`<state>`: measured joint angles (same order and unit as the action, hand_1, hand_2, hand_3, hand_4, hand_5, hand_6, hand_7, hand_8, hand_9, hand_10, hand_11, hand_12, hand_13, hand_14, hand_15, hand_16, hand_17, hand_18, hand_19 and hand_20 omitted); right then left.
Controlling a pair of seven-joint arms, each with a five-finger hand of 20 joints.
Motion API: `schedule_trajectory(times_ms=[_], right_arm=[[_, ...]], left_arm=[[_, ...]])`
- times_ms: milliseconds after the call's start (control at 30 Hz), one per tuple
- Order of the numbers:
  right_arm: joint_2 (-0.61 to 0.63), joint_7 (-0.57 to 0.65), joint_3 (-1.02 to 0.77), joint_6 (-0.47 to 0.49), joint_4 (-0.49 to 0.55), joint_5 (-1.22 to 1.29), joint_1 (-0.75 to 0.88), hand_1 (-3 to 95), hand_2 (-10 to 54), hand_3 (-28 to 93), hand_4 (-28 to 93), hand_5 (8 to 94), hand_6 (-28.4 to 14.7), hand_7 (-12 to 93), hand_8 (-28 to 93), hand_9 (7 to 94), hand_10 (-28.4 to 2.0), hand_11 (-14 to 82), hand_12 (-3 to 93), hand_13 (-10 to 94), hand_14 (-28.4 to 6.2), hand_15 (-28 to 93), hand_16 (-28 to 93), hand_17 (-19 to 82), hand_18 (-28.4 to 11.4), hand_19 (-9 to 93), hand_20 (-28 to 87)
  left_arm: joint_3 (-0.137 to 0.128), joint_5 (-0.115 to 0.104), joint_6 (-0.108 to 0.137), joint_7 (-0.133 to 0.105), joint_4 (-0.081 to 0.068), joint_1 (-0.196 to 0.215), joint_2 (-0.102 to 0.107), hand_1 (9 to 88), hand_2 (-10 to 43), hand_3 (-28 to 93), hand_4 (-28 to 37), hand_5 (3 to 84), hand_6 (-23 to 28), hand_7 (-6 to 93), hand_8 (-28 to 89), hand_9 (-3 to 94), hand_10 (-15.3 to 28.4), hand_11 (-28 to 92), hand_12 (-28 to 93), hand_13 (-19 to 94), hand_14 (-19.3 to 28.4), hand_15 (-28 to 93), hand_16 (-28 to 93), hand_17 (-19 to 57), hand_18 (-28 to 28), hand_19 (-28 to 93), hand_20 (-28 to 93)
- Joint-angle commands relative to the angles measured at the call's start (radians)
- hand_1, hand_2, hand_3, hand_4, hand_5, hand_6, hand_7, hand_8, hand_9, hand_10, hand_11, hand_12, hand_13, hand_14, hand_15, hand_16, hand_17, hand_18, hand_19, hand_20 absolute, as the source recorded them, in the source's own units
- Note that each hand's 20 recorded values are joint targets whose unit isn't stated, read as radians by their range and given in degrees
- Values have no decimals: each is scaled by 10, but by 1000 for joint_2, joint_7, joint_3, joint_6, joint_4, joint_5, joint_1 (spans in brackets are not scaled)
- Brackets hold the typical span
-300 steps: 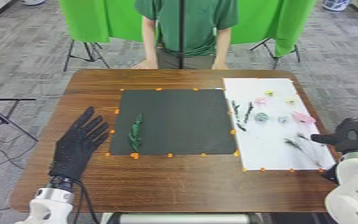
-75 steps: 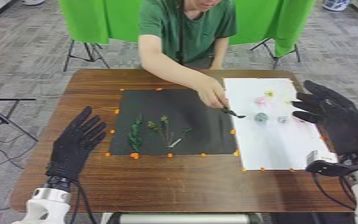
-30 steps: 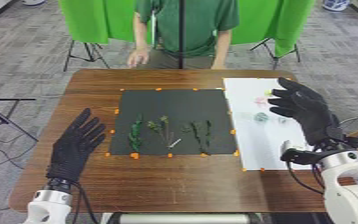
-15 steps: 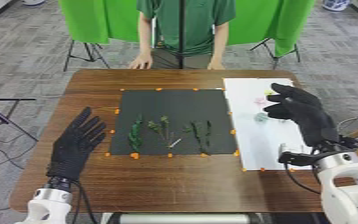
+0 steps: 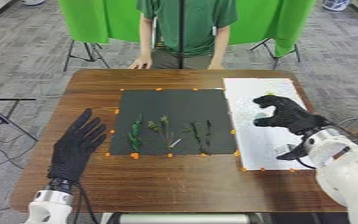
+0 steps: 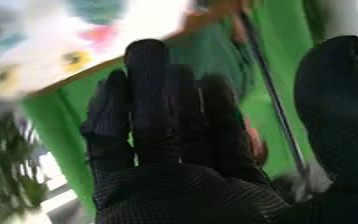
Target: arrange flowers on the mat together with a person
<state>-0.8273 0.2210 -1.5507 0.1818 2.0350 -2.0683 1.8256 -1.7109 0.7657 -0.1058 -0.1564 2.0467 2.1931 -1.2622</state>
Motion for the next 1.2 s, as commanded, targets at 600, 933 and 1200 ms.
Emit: schedule_trajectory(times_ms=[600,933,1200], right_arm=[[68,158,344,-96,-266,-436,-267,341,-95,790,-283,451,-19,321,-169,496,-101,301,212,595,-102,780,202,309,-190,906,452],[76,122,437,-214,-335,-460,-311,340,-95,780,-283,493,-14,329,-167,580,-109,339,218,632,-96,774,211,317,-195,914,454],[66,53,490,-382,-369,-438,-332,492,-78,763,-282,633,10,441,-38,817,-74,229,389,732,-74,747,250,396,-189,932,486]], left_arm=[[1,1,-11,11,-5,4,-8,253,9,720,-261,288,17,139,-86,254,110,126,147,205,142,181,34,-121,217,427,88],[-4,0,-12,10,-7,-4,14,255,11,719,-261,288,16,139,-86,254,110,125,147,205,141,180,34,-121,218,427,88],[-9,-2,-15,16,-10,-12,32,257,13,717,-260,288,16,140,-86,254,111,125,147,205,142,180,34,-121,217,426,89]])
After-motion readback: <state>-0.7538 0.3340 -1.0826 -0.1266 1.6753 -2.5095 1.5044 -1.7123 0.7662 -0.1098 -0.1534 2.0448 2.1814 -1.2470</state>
